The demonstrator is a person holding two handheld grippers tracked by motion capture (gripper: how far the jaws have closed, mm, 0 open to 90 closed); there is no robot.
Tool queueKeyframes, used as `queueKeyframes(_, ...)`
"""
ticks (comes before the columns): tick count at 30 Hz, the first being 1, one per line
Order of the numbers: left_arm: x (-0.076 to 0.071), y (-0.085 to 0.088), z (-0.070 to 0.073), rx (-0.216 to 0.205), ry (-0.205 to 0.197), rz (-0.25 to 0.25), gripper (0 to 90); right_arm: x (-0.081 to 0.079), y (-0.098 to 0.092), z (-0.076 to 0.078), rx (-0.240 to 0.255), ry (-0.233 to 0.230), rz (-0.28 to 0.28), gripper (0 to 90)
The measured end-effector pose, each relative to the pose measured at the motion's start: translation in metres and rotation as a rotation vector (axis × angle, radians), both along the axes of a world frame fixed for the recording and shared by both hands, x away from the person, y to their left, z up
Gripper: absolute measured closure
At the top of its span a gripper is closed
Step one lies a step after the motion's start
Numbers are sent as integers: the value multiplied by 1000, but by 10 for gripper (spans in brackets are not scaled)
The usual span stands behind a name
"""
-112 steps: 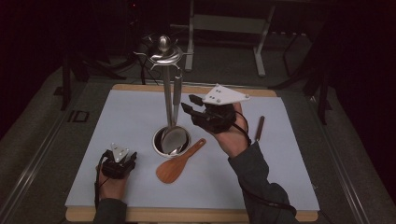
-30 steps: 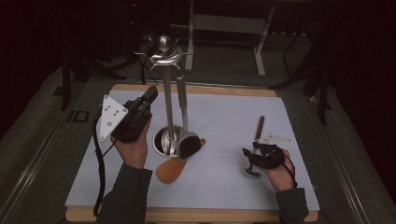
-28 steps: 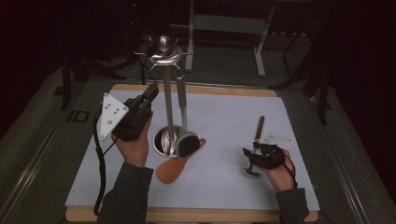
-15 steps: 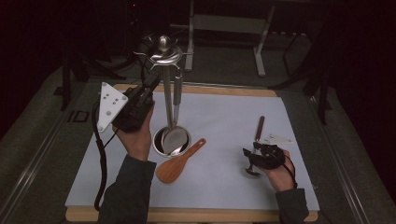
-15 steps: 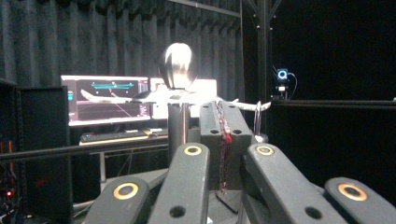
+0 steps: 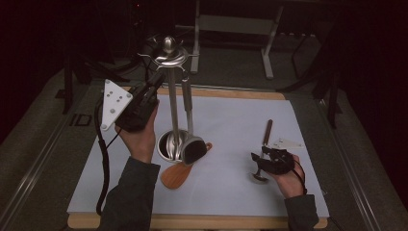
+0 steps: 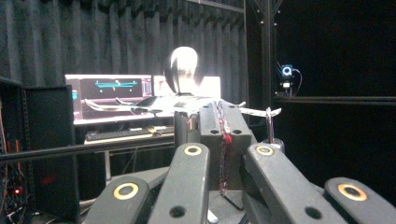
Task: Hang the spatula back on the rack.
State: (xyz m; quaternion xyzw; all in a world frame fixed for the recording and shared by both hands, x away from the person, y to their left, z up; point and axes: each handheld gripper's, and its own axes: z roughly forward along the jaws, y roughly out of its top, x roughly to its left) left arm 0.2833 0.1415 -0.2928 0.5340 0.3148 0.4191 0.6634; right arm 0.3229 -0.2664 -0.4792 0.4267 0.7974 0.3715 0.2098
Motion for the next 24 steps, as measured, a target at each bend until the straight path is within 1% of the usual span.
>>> queueKeyframes(3,0,0,0,7,-2,5,898,0,0,0,1,1,0,471)
queueKeyframes(9,2,6,1,7,2,20,899,0,-1,0,3,2,-3,471)
queueKeyframes(17,8,15,3,2,15,50,899,0,-1,-1,6,3,-5,471)
queueKeyframes(24,14,21,5,11,28,75,899,0,-2,-1,7,7,-6,471)
